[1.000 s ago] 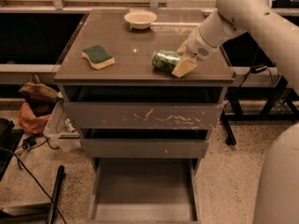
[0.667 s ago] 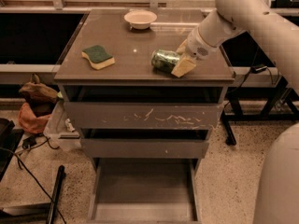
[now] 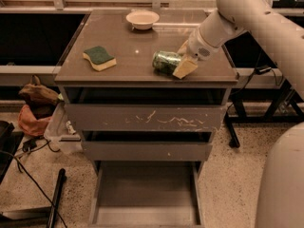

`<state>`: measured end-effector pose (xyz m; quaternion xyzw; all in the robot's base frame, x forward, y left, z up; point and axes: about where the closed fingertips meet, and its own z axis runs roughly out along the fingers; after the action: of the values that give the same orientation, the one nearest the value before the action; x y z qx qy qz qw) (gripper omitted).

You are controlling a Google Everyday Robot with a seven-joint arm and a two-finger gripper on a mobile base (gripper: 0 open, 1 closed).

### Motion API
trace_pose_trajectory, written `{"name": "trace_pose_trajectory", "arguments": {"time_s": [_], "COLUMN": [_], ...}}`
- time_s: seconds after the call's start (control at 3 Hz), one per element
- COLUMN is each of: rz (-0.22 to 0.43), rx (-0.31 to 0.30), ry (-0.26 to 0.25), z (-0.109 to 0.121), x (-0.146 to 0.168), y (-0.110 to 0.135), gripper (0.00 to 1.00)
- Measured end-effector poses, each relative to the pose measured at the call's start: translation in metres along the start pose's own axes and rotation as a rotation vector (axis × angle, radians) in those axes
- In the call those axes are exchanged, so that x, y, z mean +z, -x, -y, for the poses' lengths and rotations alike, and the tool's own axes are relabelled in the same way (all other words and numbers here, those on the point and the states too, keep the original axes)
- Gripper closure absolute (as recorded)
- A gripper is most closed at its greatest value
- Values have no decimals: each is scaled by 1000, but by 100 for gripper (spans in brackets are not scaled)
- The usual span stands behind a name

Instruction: Place green can into bottom drawer

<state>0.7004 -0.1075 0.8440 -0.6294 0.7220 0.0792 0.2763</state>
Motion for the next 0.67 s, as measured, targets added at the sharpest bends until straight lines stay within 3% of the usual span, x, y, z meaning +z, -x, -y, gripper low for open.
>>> {"name": "trace_pose_trajectory", "arguments": {"time_s": [0.33, 0.67], "rz": [5, 84], "rx": [8, 94], "ry": [-2, 68], "z": [-29, -128], "x": [-34, -101], "y": [7, 39], "gripper": [100, 100]}}
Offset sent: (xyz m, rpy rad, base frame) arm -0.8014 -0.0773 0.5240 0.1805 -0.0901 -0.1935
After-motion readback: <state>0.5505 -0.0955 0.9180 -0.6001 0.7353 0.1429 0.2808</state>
